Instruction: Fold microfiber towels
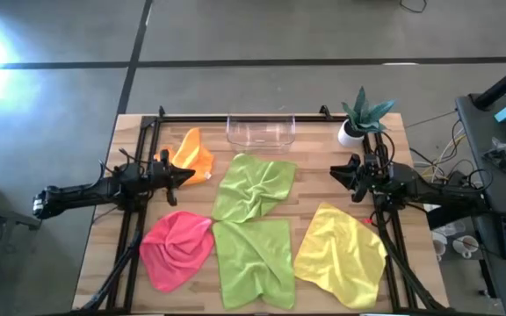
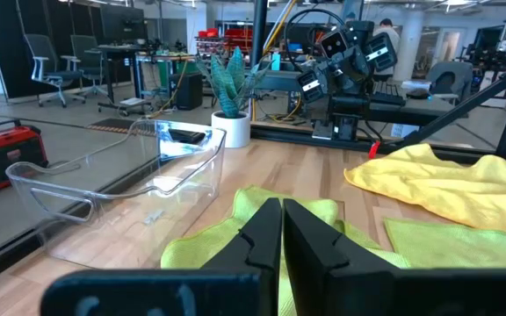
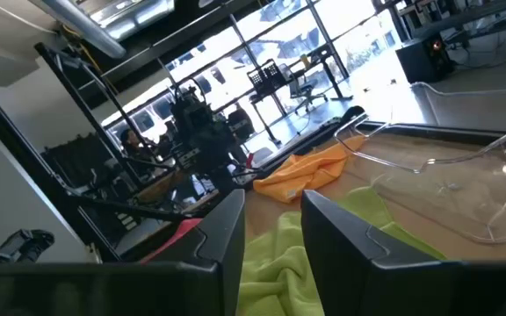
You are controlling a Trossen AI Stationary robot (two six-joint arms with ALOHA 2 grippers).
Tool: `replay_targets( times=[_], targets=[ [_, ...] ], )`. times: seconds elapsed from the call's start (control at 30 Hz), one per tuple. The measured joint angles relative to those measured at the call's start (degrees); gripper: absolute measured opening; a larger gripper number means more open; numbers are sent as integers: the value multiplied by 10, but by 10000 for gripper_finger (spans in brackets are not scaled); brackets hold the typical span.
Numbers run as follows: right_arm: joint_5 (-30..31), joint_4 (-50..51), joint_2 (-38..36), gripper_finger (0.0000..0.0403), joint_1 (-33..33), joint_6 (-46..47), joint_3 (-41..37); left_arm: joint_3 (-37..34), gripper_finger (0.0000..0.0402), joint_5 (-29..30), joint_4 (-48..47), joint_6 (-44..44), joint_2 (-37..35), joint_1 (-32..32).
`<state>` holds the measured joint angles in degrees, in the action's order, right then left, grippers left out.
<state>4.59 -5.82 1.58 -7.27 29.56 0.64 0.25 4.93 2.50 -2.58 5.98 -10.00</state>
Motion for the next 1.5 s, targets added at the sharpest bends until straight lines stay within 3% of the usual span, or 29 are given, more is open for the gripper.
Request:
replay_targets(
  times=[1.3,1.5],
  targets=[
    [0,-3,0,105,0,0,0,0,0,0,0,0,0,0],
    [0,-10,0,105,0,65,0,0,0,0,0,0,0,0]
  ],
)
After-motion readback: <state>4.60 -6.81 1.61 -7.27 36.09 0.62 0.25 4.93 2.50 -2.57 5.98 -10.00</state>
